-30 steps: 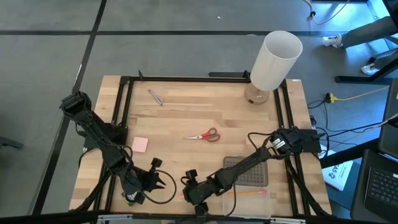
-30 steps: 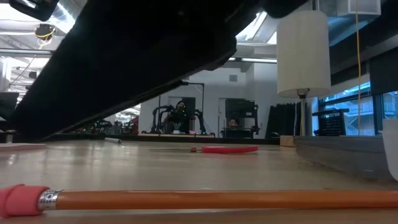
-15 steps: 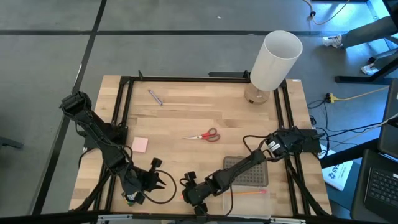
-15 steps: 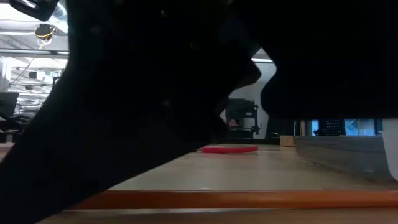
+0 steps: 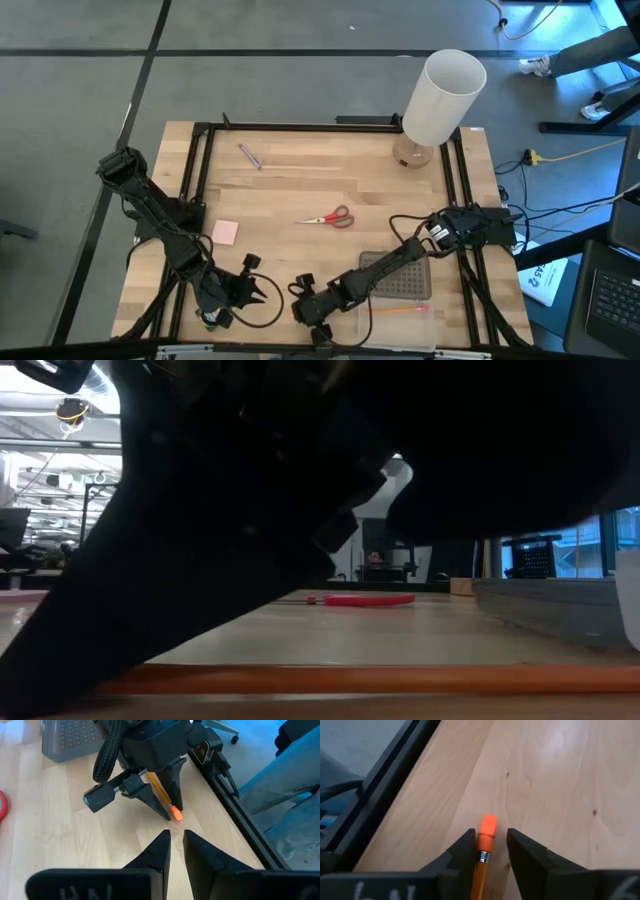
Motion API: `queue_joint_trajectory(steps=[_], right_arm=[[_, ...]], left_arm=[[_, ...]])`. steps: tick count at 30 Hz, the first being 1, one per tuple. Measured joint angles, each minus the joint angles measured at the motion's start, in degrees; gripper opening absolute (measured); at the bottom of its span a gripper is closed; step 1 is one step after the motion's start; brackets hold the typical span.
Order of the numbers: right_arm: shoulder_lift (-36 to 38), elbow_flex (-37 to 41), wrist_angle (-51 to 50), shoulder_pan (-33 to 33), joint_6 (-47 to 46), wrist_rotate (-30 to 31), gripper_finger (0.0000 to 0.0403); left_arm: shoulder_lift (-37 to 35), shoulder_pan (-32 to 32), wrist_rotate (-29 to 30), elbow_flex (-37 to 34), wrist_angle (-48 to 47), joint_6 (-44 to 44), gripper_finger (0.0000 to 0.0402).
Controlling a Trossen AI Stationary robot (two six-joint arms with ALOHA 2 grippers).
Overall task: Pack school essentials
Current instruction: Put the orange pencil into the supply box
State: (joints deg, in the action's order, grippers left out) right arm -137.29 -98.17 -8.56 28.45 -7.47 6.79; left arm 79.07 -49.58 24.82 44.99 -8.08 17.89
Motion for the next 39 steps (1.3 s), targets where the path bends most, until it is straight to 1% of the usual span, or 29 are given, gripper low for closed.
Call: queue_joint_trajectory(steps=[11,14,18,24,29,39], right_arm=[[-0.1,0.1,-0.5,-0.1,0.2,0.6,0.0051],[-0.1,0.1,-0.8,-0.1,0.2,0.6,0.0039],[-0.1,0.2,-0.8,-0.1,-0.8,0.7,0.0037],[-0.1,0.2,-0.7,-0.1,-1.5,0.9,0.005],[0.2,0.3,0.2,-0.2,-2.1,0.7,0.0044],[-0.1,-5.5,-7.7,-0.6,-2.3,1.2,0.0042]], left_arm=[[0.0,0.0,0.0,0.0,0.0,0.0,0.0047],[0.0,0.0,0.0,0.0,0.0,0.0,0.0047],[0.0,0.0,0.0,0.0,0.0,0.0,0.0047],[0.0,0.0,0.0,0.0,0.0,0.0,0.0047],[0.0,0.0,0.0,0.0,0.0,0.0,0.0047],[0.0,0.0,0.0,0.0,0.0,0.0,0.0047]])
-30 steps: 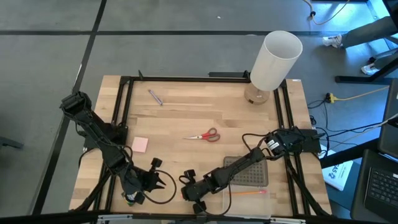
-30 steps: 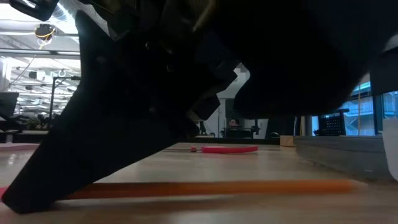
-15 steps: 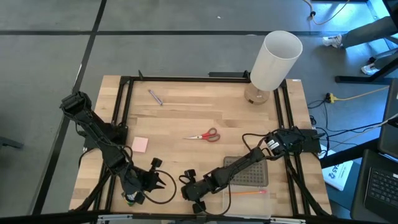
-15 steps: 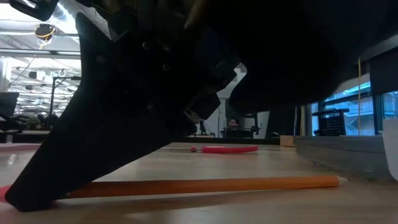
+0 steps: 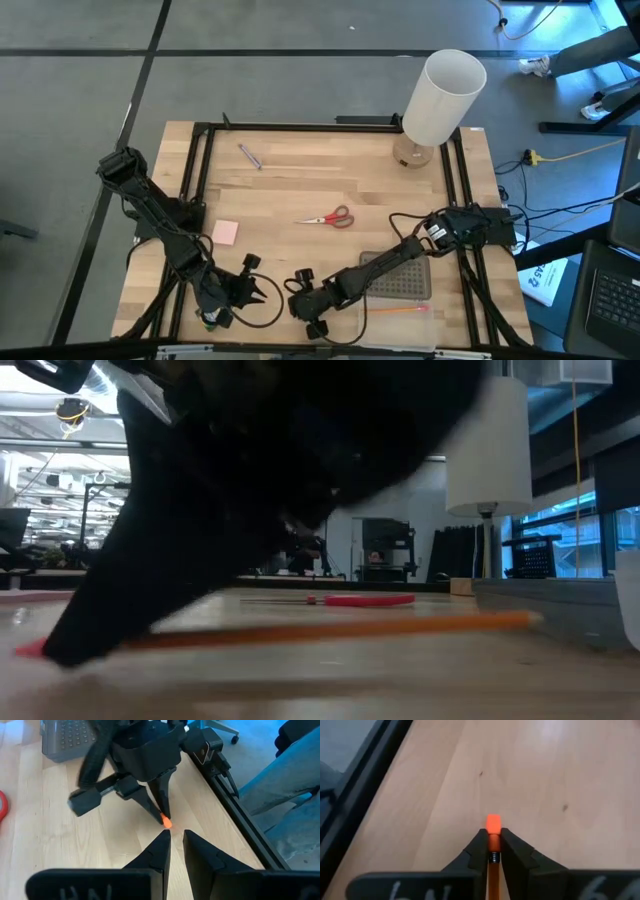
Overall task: Pack school essentials
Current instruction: Put the orange pencil into the supply box
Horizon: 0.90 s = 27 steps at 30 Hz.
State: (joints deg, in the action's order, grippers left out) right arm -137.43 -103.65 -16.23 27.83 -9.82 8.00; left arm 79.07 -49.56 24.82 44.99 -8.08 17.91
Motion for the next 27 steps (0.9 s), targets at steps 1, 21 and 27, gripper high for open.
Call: queue_joint_trajectory(steps=[1,21,27], right_arm=[[0.0,-0.5,-0.5,-0.1,0.0,0.0,0.0042],[0.2,-16.9,-25.3,1.4,2.6,0.7,0.0043],[0.3,-21.4,-33.3,3.3,1.0,3.5,0.0043]], left_arm=[[0.0,0.0,0.0,0.0,0.0,0.0,0.0047],[0.0,0.0,0.0,0.0,0.0,0.0,0.0047],[0.0,0.0,0.0,0.0,0.0,0.1,0.0047]])
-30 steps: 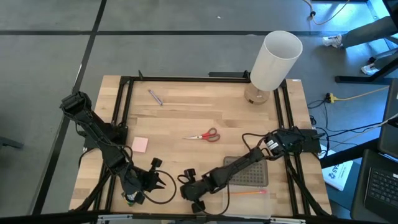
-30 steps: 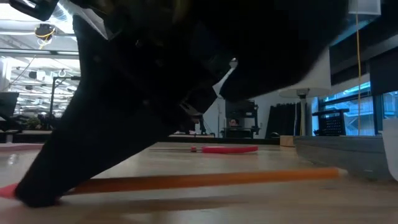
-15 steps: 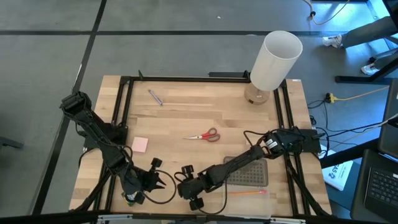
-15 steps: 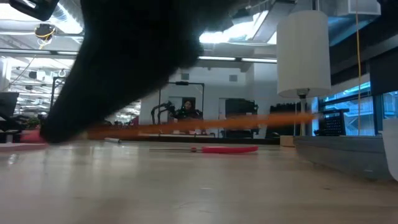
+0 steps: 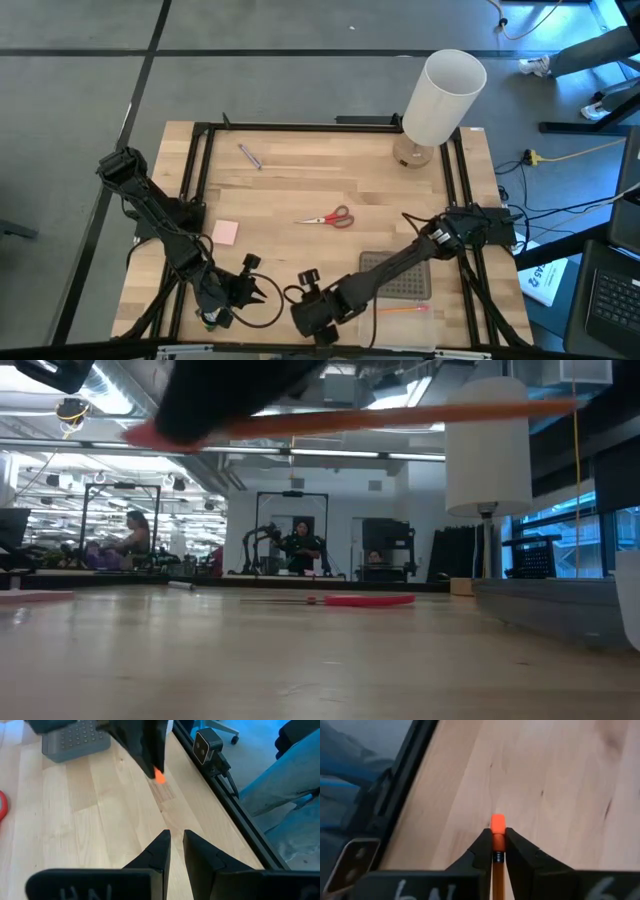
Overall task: Pack school essentials
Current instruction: Put the orange pencil into the supply box
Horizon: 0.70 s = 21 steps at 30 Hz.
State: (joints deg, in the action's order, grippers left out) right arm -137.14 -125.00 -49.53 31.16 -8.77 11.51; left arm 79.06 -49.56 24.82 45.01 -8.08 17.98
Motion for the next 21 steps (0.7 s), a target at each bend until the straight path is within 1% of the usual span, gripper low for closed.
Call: queue_joint_trajectory(steps=[3,10,16,21], right_arm=[[0.1,-2.0,-2.6,0.9,-1.7,0.1,0.0043],[0.1,-6.1,-14.9,3.2,-8.2,1.4,0.0043],[0.1,-8.2,-22.3,5.7,-16.5,1.7,0.0043],[0.2,-8.2,-28.7,8.3,-24.9,2.3,0.0043]], left_arm=[[0.0,0.0,0.0,0.0,0.0,0.0,0.0047],[0.0,0.0,0.0,0.0,0.8,-0.4,0.0047],[0.0,0.0,0.0,0.0,1.5,-0.6,0.0047],[0.0,0.0,0.5,0.0,2.0,-1.7,0.0047]])
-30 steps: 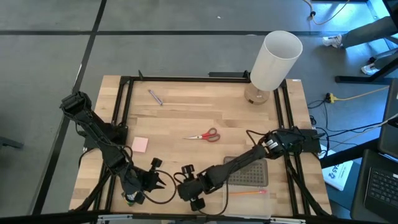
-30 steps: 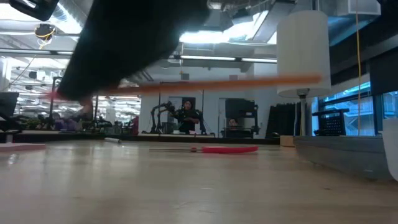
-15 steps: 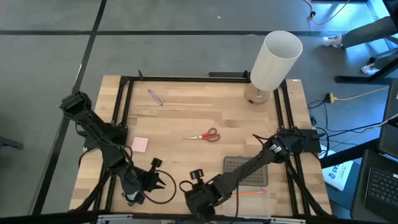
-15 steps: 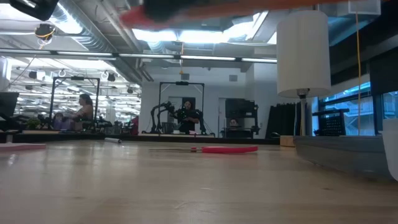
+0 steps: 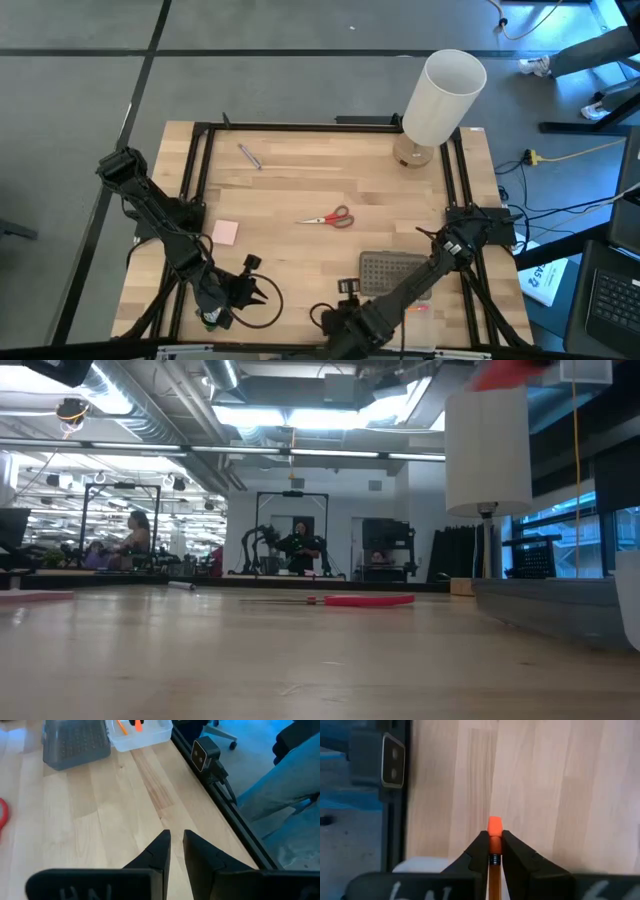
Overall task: Pack school essentials
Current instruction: Put the orange pencil into the supply box
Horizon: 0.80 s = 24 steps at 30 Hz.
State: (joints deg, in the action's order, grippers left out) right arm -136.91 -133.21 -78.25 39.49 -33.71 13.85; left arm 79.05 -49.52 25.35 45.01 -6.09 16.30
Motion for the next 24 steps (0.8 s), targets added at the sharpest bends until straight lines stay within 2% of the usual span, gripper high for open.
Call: queue_joint_trajectory(steps=[11,18,24], right_arm=[[0.2,0.0,-9.6,5.7,-15.7,0.1,0.0043],[0.2,1.9,-10.4,8.3,-20.0,0.1,0.0043],[0.2,7.6,-8.3,8.6,-20.1,0.1,0.0043]], left_arm=[[0.0,1.9,2.4,0.0,11.2,-10.7,0.0047],[0.0,5.1,2.7,0.0,12.8,-10.9,0.0047],[0.0,6.1,2.7,0.0,12.8,-10.9,0.0047]])
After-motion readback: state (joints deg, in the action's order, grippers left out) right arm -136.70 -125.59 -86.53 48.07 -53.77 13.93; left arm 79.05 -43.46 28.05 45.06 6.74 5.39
